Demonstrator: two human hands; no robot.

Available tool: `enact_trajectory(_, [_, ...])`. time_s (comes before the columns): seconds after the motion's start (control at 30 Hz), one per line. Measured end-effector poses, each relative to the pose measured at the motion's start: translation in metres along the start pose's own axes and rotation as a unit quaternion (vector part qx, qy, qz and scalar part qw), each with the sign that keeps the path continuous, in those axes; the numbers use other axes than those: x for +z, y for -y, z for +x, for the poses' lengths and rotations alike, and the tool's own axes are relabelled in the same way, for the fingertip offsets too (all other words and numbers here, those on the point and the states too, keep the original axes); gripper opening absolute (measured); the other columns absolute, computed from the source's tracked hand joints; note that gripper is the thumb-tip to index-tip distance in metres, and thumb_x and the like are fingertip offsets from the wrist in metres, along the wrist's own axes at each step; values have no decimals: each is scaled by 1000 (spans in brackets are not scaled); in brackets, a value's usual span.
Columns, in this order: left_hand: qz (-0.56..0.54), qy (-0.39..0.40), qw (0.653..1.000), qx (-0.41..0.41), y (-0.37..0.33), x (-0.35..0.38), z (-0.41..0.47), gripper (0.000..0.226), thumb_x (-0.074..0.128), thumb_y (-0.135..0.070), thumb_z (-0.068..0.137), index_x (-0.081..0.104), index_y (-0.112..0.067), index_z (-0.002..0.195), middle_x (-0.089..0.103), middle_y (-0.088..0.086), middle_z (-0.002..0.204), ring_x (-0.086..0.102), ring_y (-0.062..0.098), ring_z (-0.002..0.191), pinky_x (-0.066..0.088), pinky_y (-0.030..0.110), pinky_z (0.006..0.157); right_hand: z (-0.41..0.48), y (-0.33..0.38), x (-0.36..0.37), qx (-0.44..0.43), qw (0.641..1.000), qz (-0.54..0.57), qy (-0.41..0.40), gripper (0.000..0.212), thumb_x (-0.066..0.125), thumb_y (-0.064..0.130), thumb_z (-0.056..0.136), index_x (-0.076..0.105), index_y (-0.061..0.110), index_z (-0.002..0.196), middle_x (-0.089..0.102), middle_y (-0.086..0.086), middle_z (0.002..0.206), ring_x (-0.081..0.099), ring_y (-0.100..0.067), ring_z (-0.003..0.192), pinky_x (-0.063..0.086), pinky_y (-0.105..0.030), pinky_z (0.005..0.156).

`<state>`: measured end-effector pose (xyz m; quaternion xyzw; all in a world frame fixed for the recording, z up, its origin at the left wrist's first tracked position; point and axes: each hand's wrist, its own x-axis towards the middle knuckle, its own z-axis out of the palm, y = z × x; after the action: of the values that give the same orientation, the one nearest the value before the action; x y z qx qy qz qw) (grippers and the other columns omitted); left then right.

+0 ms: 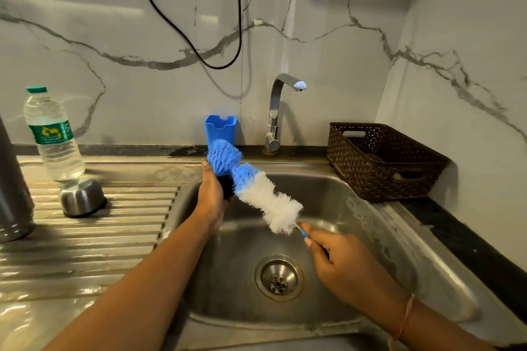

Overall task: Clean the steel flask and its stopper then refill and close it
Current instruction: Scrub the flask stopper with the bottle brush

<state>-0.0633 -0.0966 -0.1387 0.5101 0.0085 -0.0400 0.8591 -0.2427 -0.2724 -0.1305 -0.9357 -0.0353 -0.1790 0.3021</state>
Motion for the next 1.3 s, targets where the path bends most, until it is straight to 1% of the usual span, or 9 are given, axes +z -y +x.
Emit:
enact_trajectory(0.13, [-53, 25, 998, 7, -8, 2, -4, 68, 31, -67, 87, 51, -17, 128, 65, 8, 115, 65, 17, 94, 55, 28, 72, 16, -5, -5, 65, 997, 25, 12, 39, 45, 24, 99, 48, 20, 137, 56, 8, 132, 51, 1, 111, 31, 4, 78])
enact_trajectory(0.23, [-82, 8, 996, -17, -13, -1, -6, 60, 61, -45, 82, 46, -6, 126, 60, 16, 116, 64, 20, 87, 58, 24, 65, 23, -4, -7, 94, 994, 51, 26, 38, 43, 24, 99, 48, 18, 137, 56, 5, 132, 51, -5, 115, 33, -4, 85])
enact_trajectory(0.33, [-130, -1, 990, -64, -16, -3, -4, 37, 66, -14, 85, 51, -2, 117, 57, 18, 112, 62, 19, 81, 56, 21, 58, 31, 4, -9, 104, 991, 81, 8, 27, 44, 22, 99, 62, 10, 115, 65, 0, 82, 58, -12, 74, 41, -25, 68])
enact_trajectory(0.53, [-74, -2, 989, -129, -14, -5, -4, 40, 51, -54, 90, 62, -21, 109, 62, 0, 87, 47, 8, 68, 36, 19, 57, 53, 12, -7, 140, 976, 160, -37, 26, 43, 20, 98, 62, 2, 97, 39, 3, 53, 33, -3, 33, 24, -16, 39])
enact_trajectory(0.7, [-269, 16, 950, -156, -23, -5, -1, 42, 42, -34, 100, 49, -5, 129, 62, 18, 96, 62, 22, 79, 56, 25, 59, 39, 15, 11, 96, 988, 123, 9, 25, 45, 21, 98, 63, 6, 109, 55, 3, 65, 46, -1, 52, 39, -29, 55])
enact_trajectory(0.83, [-308, 28, 943, -124, -23, -10, 2, 36, 40, -27, 101, 50, -7, 129, 66, 17, 97, 69, 25, 81, 58, 38, 68, 22, 21, 20, 36, 998, 37, 44, 32, 44, 28, 98, 58, 17, 125, 67, -4, 114, 61, -20, 106, 46, -36, 95])
enact_trajectory(0.97, [-320, 25, 941, -110, -22, -14, 6, 41, 32, -34, 102, 52, -6, 124, 65, 20, 102, 66, 27, 89, 55, 37, 83, 26, 17, 20, 53, 998, 14, 38, 37, 43, 28, 99, 53, 19, 133, 61, -3, 128, 55, -20, 119, 41, -32, 102])
enact_trajectory(1.1, [-286, -12, 952, -109, -25, -10, 9, 44, 34, -39, 101, 49, -4, 123, 57, 21, 107, 58, 26, 86, 56, 26, 63, 33, 7, 17, 95, 994, 40, 26, 39, 44, 25, 99, 49, 16, 137, 54, 1, 137, 48, -13, 127, 32, -17, 102])
enact_trajectory(1.3, [-285, -30, 954, -85, -21, -18, 16, 43, 38, -32, 102, 49, -4, 133, 61, 19, 124, 61, 27, 113, 47, 41, 101, 24, 14, 18, 37, 999, -14, 33, 38, 44, 29, 98, 51, 22, 135, 61, -1, 128, 54, -18, 120, 41, -32, 102])
